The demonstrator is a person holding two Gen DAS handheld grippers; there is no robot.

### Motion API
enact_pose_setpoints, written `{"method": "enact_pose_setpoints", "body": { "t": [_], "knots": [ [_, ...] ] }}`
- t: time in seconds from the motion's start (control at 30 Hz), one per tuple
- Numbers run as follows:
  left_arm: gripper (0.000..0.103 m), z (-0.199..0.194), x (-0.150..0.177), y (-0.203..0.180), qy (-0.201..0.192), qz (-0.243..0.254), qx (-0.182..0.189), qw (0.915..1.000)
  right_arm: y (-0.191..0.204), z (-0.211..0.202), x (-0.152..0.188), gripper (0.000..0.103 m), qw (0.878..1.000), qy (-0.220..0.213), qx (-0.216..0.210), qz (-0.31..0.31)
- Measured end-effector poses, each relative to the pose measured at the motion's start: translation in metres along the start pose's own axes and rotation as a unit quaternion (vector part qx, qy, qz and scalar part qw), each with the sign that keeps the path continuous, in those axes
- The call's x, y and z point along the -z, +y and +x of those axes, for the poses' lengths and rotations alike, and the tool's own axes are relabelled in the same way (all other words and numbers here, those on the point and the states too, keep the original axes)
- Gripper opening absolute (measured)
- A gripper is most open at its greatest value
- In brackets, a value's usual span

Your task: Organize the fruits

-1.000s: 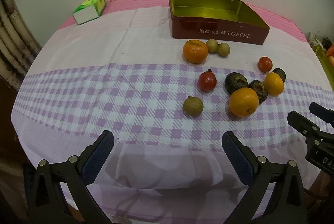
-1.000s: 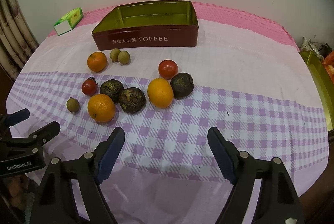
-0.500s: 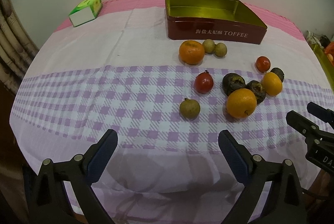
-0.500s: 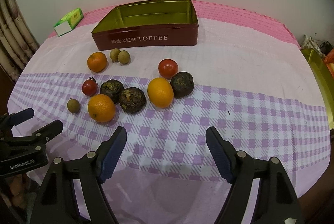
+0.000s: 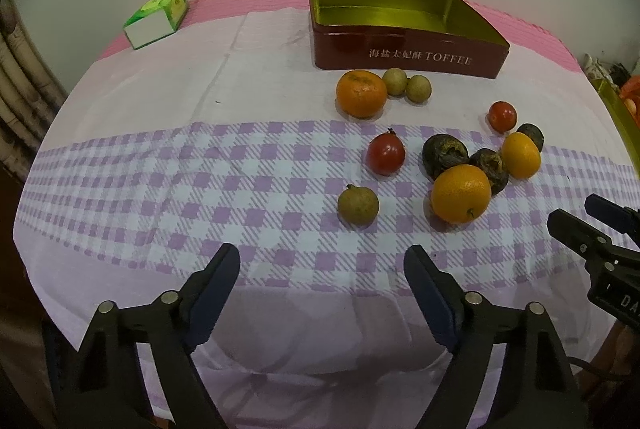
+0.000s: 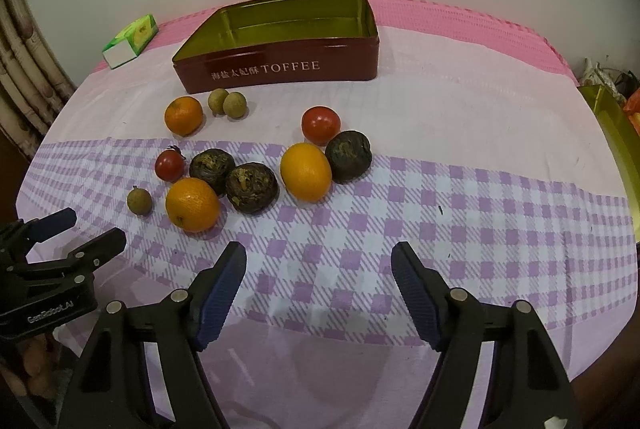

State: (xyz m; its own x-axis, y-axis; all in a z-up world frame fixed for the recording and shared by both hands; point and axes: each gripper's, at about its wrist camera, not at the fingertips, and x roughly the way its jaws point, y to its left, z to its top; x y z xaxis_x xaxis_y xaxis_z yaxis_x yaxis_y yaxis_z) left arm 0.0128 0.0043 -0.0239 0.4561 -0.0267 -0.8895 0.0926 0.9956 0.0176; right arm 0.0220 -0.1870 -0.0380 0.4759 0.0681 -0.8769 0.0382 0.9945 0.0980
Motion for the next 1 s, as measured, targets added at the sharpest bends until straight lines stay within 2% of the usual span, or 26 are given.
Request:
{"method": "enact_pose_setpoints", "body": {
  "t": [0.27,0.43,1.0],
  "knots": [
    [0.077,0.008,0.0,0.004,0.007,-0.005,0.008,0.9999,-0.006,0.005,0.0,0.07,1.0,0.008,0.001,0.01],
    [0.073,0.018,-0.002,0.006,0.014,-0.006,0.015,0.9998,-0.011,0.011,-0.002,0.064,1.0,0.017,0.002,0.017],
    [0.064,0.052,-0.029,0.003,0.017,0.003,0.04,0.999,-0.03,0.039,-0.016,0.057,0.999,0.039,0.012,0.034]
  ]
}}
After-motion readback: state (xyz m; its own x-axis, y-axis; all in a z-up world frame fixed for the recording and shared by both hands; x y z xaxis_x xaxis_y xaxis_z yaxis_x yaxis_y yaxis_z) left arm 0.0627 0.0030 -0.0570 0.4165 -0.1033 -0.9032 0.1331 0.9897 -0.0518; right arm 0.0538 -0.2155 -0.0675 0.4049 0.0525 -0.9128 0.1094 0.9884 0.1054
